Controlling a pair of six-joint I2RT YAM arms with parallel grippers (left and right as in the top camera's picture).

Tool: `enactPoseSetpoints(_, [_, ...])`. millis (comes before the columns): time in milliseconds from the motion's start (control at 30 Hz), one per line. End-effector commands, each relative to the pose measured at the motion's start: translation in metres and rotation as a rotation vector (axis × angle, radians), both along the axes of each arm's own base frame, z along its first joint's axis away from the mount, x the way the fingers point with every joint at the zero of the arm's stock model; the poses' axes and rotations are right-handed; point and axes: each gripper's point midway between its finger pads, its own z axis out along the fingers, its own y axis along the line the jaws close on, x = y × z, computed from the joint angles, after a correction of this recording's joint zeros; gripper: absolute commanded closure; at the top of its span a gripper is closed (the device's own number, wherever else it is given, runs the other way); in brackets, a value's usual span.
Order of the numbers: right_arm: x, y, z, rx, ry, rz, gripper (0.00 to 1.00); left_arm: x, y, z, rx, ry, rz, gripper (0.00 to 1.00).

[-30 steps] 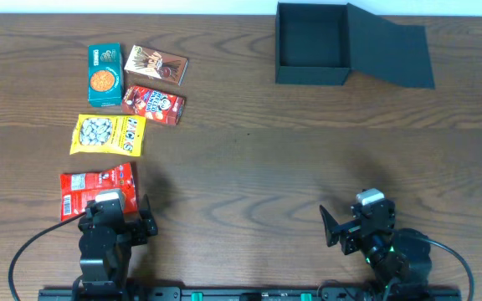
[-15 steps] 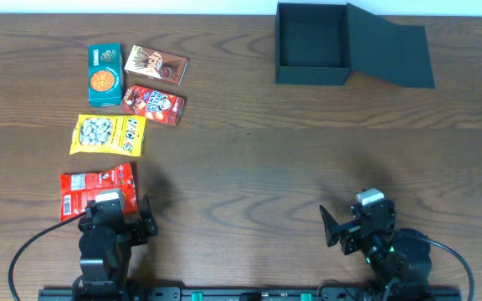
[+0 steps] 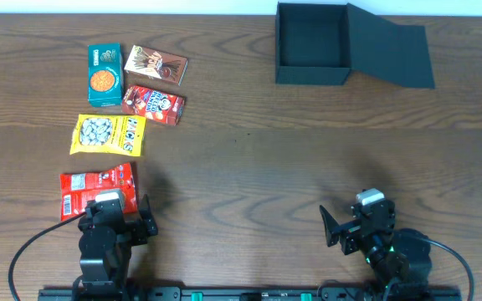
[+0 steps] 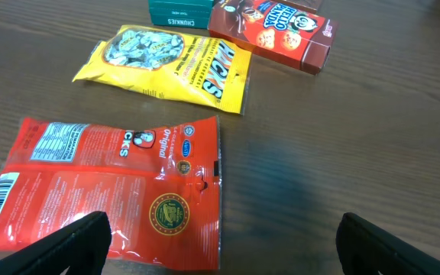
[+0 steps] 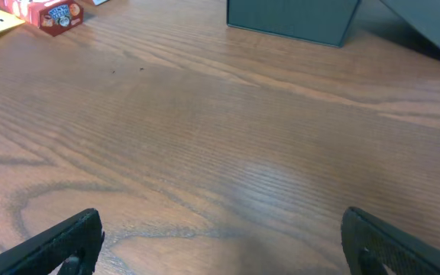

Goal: Pack container

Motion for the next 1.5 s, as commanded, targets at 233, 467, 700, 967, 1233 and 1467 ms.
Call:
enactPoseSetpoints(233, [-0.001, 0.001, -0.001, 0.006, 0.001, 0.001, 0.01, 0.0, 0.001, -0.002, -0.005, 0.001, 0.01, 0.05])
enactPoseSetpoints(467, [0.002, 0.024, 0.028, 0.3, -0.004, 0.025, 0.01, 0.0, 0.001, -0.002, -0.005, 0.001, 0.01, 0.05])
enactPoseSetpoints(700, [-0.021, 0.053, 0.024, 0.836, 0.38, -0.048, 0.01, 0.0, 0.001, -0.002, -0.005, 0.001, 0.01, 0.05])
enactPoseSetpoints(967, [0.001, 0.024, 0.027, 0.949, 0.324, -0.286, 0.01, 0.0, 0.001, -0.002, -0.005, 0.001, 0.01, 0.05])
enactPoseSetpoints(1233, [0.031, -0.003, 0.068, 1.04, 0.094, -0.386, 0.01, 0.0, 0.001, -0.002, -0.005, 0.001, 0.01, 0.05])
enactPoseSetpoints(1467, [0.061, -0.005, 0.064, 1.044, 0.133, -0.446, 0.05, 0.0, 0.001, -0.002, -0.005, 0.001, 0.01, 0.05])
